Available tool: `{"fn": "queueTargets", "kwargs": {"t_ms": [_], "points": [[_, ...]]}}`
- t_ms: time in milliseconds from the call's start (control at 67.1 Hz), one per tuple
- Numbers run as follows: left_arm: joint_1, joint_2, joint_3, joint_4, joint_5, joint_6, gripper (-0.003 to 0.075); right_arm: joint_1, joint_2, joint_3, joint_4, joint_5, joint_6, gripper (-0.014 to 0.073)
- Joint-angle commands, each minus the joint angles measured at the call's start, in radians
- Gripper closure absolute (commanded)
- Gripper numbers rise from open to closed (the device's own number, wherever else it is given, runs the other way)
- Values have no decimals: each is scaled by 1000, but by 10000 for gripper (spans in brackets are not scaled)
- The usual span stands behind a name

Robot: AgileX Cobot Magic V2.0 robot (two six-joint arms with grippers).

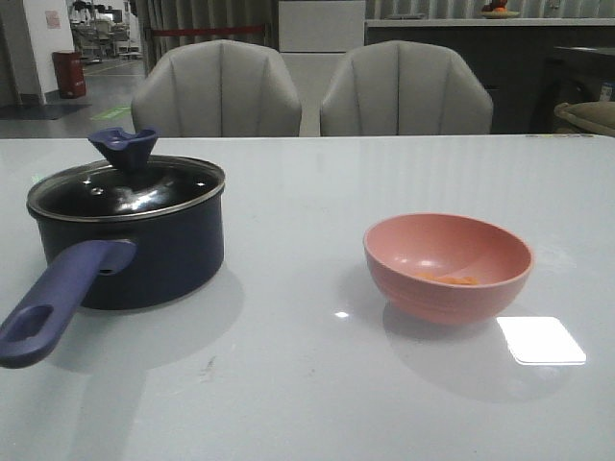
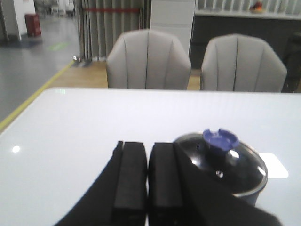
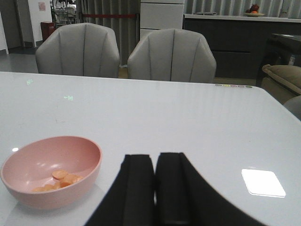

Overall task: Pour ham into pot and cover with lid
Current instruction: 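Move the left gripper above the saucepan's blue lid knob, then lower the left gripper and grasp the blue lid knob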

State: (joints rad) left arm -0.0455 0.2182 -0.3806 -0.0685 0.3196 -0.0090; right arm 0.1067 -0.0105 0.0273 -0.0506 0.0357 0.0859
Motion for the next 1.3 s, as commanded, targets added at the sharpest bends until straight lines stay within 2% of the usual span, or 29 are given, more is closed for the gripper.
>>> {"fn": "queueTargets", "kwargs": {"t_ms": [0, 119, 179, 268, 387, 492, 640, 834, 938, 1058, 1281], "points": [[-1, 43, -30, -11, -66, -10, 600, -4, -20, -6, -9, -88, -8, 432], [-1, 65, -32, -9, -44, -10, 593, -4, -20, -6, -9, -88, -8, 432], [-1, 80, -34, 1, -44, -10, 566, -4, -20, -6, -9, -88, -8, 432], [-1, 101, -35, 17, -44, -8, 454, -4, -20, -6, -9, -88, -8, 432], [-1, 145, -40, 21, -43, -8, 231, -4, -20, -6, -9, -88, -8, 432], [-1, 202, -59, 21, -21, -8, 136, -4, -20, -6, -9, -88, -8, 432], [-1, 330, -148, 21, 76, -8, 134, -4, -20, -6, -9, -88, -8, 432], [-3, 546, -362, 17, 274, -8, 134, -4, -20, -6, -9, -88, -8, 432], [-18, 670, -480, 7, 338, -8, 134, -4, -20, -6, -9, -88, -8, 432], [-60, 808, -591, -5, 357, -8, 134, -4, -20, -6, -9, -88, -8, 432], [-202, 1046, -788, -6, 373, -13, 134, -4, -20, -6, -9, -88, -8, 432]]}}
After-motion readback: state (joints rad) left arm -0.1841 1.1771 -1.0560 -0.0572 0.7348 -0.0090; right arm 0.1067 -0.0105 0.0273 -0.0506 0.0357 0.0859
